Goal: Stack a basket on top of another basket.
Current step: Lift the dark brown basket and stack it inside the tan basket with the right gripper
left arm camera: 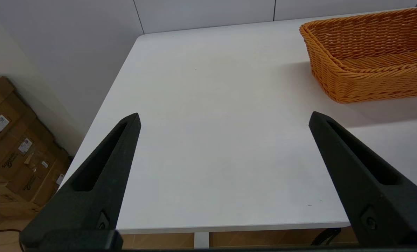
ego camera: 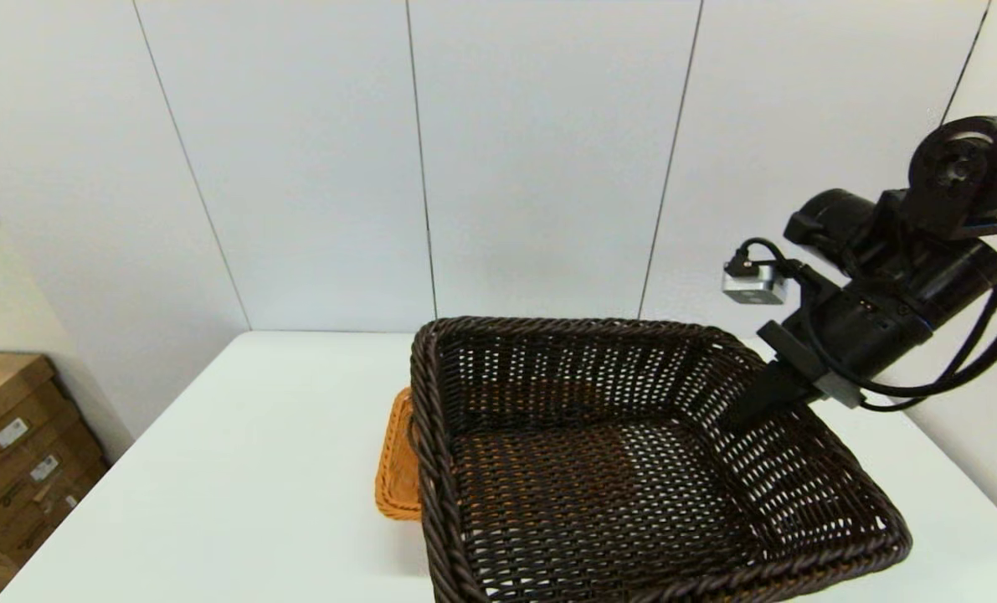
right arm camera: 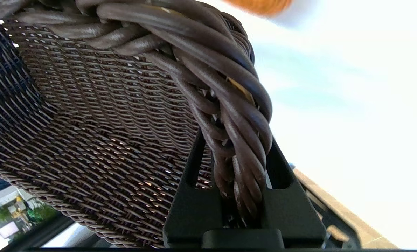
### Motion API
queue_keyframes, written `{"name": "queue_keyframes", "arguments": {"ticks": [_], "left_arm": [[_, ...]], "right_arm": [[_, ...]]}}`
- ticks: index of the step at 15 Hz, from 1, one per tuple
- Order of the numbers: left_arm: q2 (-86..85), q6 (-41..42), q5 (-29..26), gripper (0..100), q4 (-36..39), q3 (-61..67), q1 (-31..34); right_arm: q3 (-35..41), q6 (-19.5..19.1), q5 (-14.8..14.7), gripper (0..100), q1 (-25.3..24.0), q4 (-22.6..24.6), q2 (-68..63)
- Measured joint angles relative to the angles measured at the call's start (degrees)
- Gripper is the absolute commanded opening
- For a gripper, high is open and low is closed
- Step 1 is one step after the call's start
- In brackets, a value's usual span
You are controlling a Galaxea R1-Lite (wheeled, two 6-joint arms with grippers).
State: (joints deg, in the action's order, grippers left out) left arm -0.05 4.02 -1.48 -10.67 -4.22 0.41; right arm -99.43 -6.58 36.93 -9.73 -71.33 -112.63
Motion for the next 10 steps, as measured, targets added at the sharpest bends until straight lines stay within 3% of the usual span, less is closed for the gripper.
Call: {"name": "queue_keyframes", "arguments": {"ticks": [5, 10], "left_arm": [[0.0, 0.0, 0.0, 100, 0.0, 0.0, 0.0], [0.0, 0.0, 0.0, 100, 0.0, 0.0, 0.0]], "right_arm": [[-9.6, 3.9, -5.5, 0, -3.9, 0.1, -8.4], [-11.9, 4.6, -6.5, 0, -5.9, 1.6, -13.3]]}}
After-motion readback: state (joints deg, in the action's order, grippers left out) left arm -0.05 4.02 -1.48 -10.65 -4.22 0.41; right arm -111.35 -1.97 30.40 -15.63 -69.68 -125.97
